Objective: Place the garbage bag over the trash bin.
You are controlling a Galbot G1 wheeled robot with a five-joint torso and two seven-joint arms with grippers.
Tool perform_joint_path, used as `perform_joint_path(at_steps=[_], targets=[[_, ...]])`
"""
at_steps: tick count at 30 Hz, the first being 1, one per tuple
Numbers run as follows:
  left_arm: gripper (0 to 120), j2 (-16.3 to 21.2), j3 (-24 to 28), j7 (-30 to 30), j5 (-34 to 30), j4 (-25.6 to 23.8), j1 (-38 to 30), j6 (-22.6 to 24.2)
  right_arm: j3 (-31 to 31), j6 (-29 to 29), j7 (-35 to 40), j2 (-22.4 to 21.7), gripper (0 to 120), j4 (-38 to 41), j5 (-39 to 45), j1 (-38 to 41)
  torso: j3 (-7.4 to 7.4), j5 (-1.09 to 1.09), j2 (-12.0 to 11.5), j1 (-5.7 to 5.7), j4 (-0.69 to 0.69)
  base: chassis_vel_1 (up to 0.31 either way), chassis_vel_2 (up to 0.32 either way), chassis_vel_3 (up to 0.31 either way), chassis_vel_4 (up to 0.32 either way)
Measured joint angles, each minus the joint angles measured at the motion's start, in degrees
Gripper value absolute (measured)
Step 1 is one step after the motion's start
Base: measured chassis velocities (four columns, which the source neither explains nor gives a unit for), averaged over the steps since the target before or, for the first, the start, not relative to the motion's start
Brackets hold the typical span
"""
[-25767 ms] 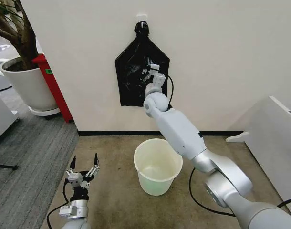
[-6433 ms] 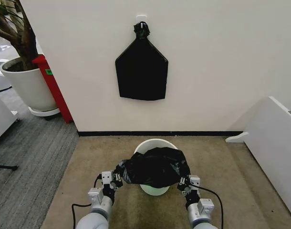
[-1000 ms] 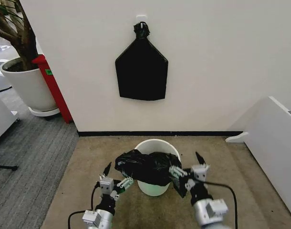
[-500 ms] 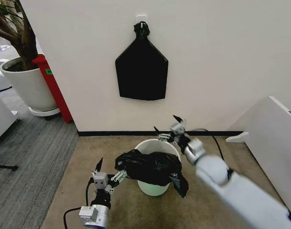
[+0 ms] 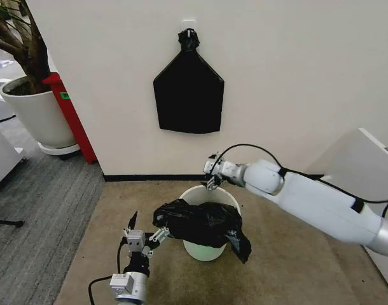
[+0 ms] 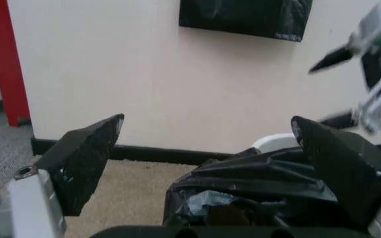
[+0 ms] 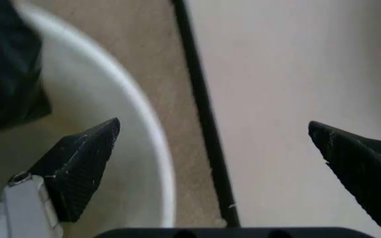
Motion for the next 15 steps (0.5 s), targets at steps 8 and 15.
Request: perform_joint_path(at_steps=[8, 15], targets=[[100, -1.2, 0.7, 0.1, 1.0, 1.3, 0.0, -0.9, -9.5, 3.0, -3.8, 4.3, 100, -7.5, 0.4, 6.0, 0.00, 0.02, 0.0, 0.00, -0.01, 0.000, 0.000, 0.000, 0.000], [100, -1.9, 1.5, 0.2, 1.6, 2.0, -0.1, -1.3, -13.1, 6.1, -6.9, 7.9, 100, -13.7, 0.6, 7.7, 0.00, 0.02, 0.0, 0.00, -0.01, 0.000, 0.000, 0.000, 0.000]])
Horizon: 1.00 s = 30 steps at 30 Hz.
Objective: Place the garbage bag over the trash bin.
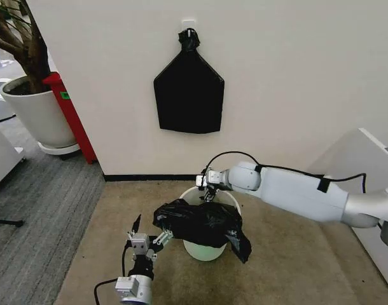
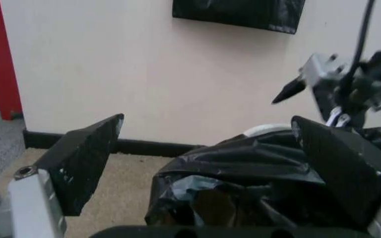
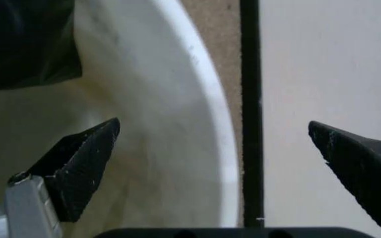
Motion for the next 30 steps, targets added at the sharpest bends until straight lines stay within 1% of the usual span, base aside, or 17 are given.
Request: perform_joint_path(at_steps=[3, 5, 6, 9, 10, 11, 12, 13, 16, 17, 18, 24, 25, 28, 30], targets=[[100, -0.2, 0.3, 0.1, 0.1, 0.0, 0.0, 0.0, -1.8, 0.5, -0.7, 1.9, 100, -3.8, 0.6, 1.2, 0.00, 0.00, 0.0, 0.00, 0.00, 0.000, 0.000, 0.000, 0.000], [100, -0.2, 0.4, 0.2, 0.2, 0.1, 0.0, -0.1, -3.2, 0.8, -1.3, 3.3, 98, -6.2, 1.4, 2.3, 0.00, 0.00, 0.0, 0.00, -0.01, 0.000, 0.000, 0.000, 0.000], [100, -0.2, 0.4, 0.2, 0.2, 0.1, 0.0, -0.1, -3.2, 0.8, -1.3, 3.3, 98, -6.2, 1.4, 2.3, 0.00, 0.00, 0.0, 0.00, -0.01, 0.000, 0.000, 0.000, 0.000], [100, -0.2, 0.6, 0.2, 0.4, 0.3, 0.0, -0.2, -5.0, 1.2, -2.1, 4.6, 91, -8.6, 2.9, 4.1, 0.00, 0.01, 0.0, 0.00, 0.01, 0.000, 0.000, 0.000, 0.000], [100, -0.3, 0.6, 0.2, 0.4, 0.4, 0.0, -0.2, -6.1, 1.5, -2.5, 5.0, 88, -9.4, 3.7, 5.1, 0.00, -0.01, 0.0, 0.00, 0.01, 0.000, 0.000, 0.000, 0.000], [100, -0.4, 0.7, 0.2, 0.4, 0.4, 0.1, -0.3, -8.8, 2.3, -3.4, 5.8, 81, -11.1, 5.3, 7.0, 0.00, 0.00, 0.0, 0.00, 0.01, 0.000, 0.000, 0.000, 0.000], [100, -0.5, 0.7, 0.2, 0.4, 0.4, 0.0, -0.3, -10.1, 2.7, -3.8, 6.1, 78, -11.8, 6.4, 7.9, 0.00, 0.01, 0.0, 0.00, 0.01, 0.000, 0.000, 0.000, 0.000], [100, -0.6, 0.7, 0.2, 0.4, 0.4, -0.1, -0.4, -14.5, 3.2, -4.6, 7.1, 69, -12.8, 11.3, 10.4, 0.00, 0.00, 0.0, 0.00, 0.00, 0.000, 0.000, 0.000, 0.000], [100, -0.4, 0.7, 0.2, 0.3, 0.3, -0.3, -0.4, -17.7, 3.4, -4.9, 7.5, 58, -12.7, 13.8, 11.6, 0.00, 0.00, 0.0, 0.00, 0.00, 0.000, 0.000, 0.000, 0.000], [100, -0.4, 0.7, 0.2, 0.3, 0.3, -0.3, -0.4, -17.7, 3.4, -4.9, 7.5, 58, -12.7, 13.8, 11.6, 0.00, 0.00, 0.0, 0.00, 0.00, 0.000, 0.000, 0.000, 0.000], [100, -0.3, 0.6, 0.2, 0.2, 0.3, -0.4, -0.5, -18.4, 3.4, -4.9, 7.5, 55, -12.5, 14.6, 11.7, 0.00, 0.00, 0.0, 0.00, 0.00, 0.000, 0.000, 0.000, 0.000], [100, -0.3, 0.8, 0.2, 0.2, 0.5, -0.7, -0.6, -20.6, 3.5, -4.9, 7.9, 36, -12.0, 16.9, 11.4, -0.01, 0.01, 0.0, 0.00, 0.00, 0.000, 0.000, 0.000, 0.000], [100, -0.3, 0.8, 0.2, 0.2, 0.5, -0.7, -0.6, -20.6, 3.5, -4.9, 7.9, 36, -12.0, 16.9, 11.4, -0.01, 0.01, 0.0, 0.00, 0.00, 0.000, 0.000, 0.000, 0.000], [100, -0.1, 0.9, 0.2, 0.2, 0.7, -0.9, -0.7, -21.2, 3.6, -5.0, 7.9, 28, -12.0, 17.4, 11.5, -0.01, 0.00, 0.0, 0.00, 0.01, 0.000, 0.000, 0.000, 0.000], [100, 0.0, 0.9, 0.2, 0.1, 0.8, -1.0, -0.8, -21.5, 3.7, -5.0, 7.9, 26, -12.1, 17.6, 11.7, -0.01, 0.00, 0.0, -0.01, 0.01, 0.000, 0.000, 0.000, 0.000]])
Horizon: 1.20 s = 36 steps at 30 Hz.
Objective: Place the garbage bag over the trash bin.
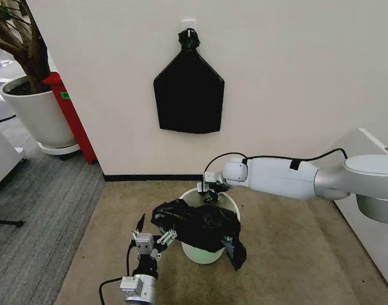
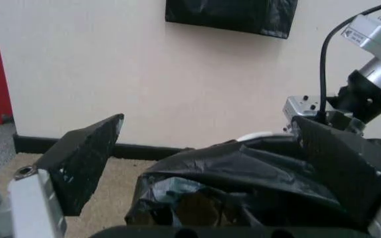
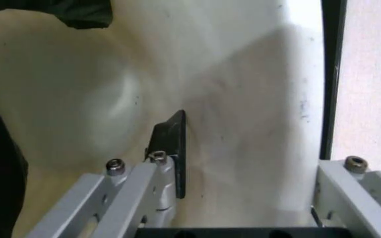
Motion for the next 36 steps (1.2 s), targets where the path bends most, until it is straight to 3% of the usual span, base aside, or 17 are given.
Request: perform_joint_path(at_steps=[18, 25, 31, 36], targets=[[100, 0.0, 0.7, 0.1, -0.1, 0.9, -1.3, -0.2, -3.1, -0.9, 0.8, -3.6, 19, 3.0, 5.1, 3.6, 0.02, 0.01, 0.0, 0.00, 0.00, 0.000, 0.000, 0.000, 0.000], [100, -0.3, 1.1, 0.3, 0.1, 1.4, -1.2, -0.5, -4.0, -4.2, 10.2, -9.5, 9, 8.2, 21.8, 4.7, 0.01, 0.01, 0.0, 0.00, -0.01, 0.000, 0.000, 0.000, 0.000], [100, -0.4, 2.0, 0.4, 0.2, 2.1, -2.7, -0.5, -2.7, -9.2, 24.7, -15.3, 2, 14.1, 40.1, 4.2, 0.01, 0.02, 0.0, 0.00, -0.01, 0.000, 0.000, 0.000, 0.000], [100, -0.4, 2.4, 0.4, 0.2, 2.5, -3.4, -0.2, -1.0, -11.9, 31.0, -17.8, 0, 16.6, 46.9, 3.1, 0.01, 0.01, 0.0, 0.00, -0.01, 0.000, 0.000, 0.000, 0.000]])
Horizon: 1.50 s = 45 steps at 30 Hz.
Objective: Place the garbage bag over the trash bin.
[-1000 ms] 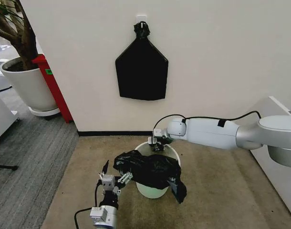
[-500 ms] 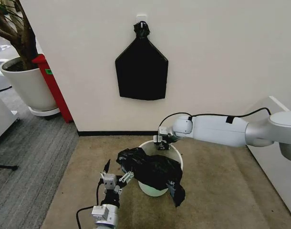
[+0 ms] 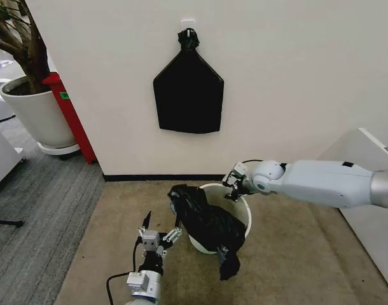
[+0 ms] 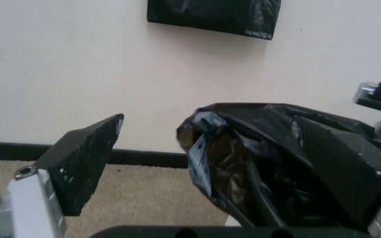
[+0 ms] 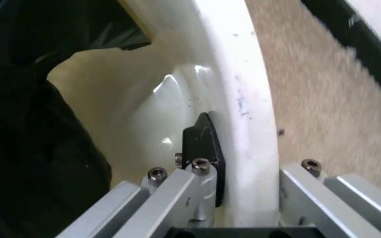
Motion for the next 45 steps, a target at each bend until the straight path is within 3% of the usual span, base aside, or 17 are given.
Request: perform_joint_path(at_steps=[7, 10, 14, 15, 18, 21, 25, 32, 38, 45], targets=[[100, 0.1, 0.0, 0.0, 0.0, 0.9, -0.2, 0.0, 2.3, -5.2, 9.6, -2.7, 0, 3.5, 6.3, -1.1, 0.00, 0.02, 0.0, 0.00, 0.01, 0.000, 0.000, 0.000, 0.000], [100, 0.0, 0.2, 0.0, 0.0, 1.5, -1.1, -0.1, 4.3, -8.9, 20.4, -4.3, 0, 6.4, 12.2, -1.4, 0.00, -0.01, 0.0, 0.00, 0.01, 0.000, 0.000, 0.000, 0.000], [100, -0.1, 0.3, 0.1, 0.0, 1.8, -1.6, -0.1, 5.6, -9.3, 26.8, -5.1, 0, 8.0, 17.3, -1.9, 0.00, -0.02, 0.0, 0.00, -0.01, 0.000, 0.000, 0.000, 0.000], [100, -0.3, 0.4, 0.1, 0.0, 2.1, -2.2, -0.1, 7.6, -9.3, 34.9, -6.3, 0, 10.4, 24.1, -3.2, 0.00, -0.01, 0.0, 0.00, 0.00, 0.000, 0.000, 0.000, 0.000], [100, -0.5, 0.5, 0.1, 0.1, 2.4, -2.6, -0.1, 11.6, -9.3, 40.6, -8.0, 0, 13.0, 27.4, -6.9, 0.00, -0.02, 0.0, 0.00, 0.00, 0.000, 0.000, 0.000, 0.000], [100, -0.5, 0.5, 0.1, 0.2, 2.5, -2.8, 0.0, 13.5, -9.3, 42.7, -8.7, 0, 14.1, 28.3, -8.7, 0.00, 0.00, 0.0, 0.00, 0.00, 0.000, 0.000, 0.000, 0.000], [100, -0.7, 0.7, 0.2, 0.4, 3.0, -3.3, 0.0, 22.8, -9.3, 49.0, -10.9, 0, 17.0, 31.2, -16.7, 0.00, -0.01, 0.0, 0.00, -0.01, 0.000, 0.000, 0.000, 0.000], [100, -1.6, 0.9, 0.2, 0.8, 3.9, -3.8, 0.0, 37.8, -9.2, 54.7, -10.9, 0, 16.1, 33.5, -28.1, 0.01, 0.02, 0.0, 0.00, 0.01, 0.000, 0.000, 0.000, 0.000], [100, -1.7, 0.9, 0.2, 0.9, 3.9, -4.0, 0.2, 43.4, -9.1, 56.8, -11.1, 0, 15.6, 33.0, -34.1, 0.00, -0.03, 0.0, 0.00, -0.01, 0.000, 0.000, 0.000, 0.000], [100, -2.0, 1.1, 0.2, 1.2, 4.6, -4.0, 0.2, 44.6, -9.1, 56.9, -11.5, 0, 15.3, 33.9, -34.6, 0.01, 0.01, 0.0, 0.00, 0.02, 0.000, 0.000, 0.000, 0.000]])
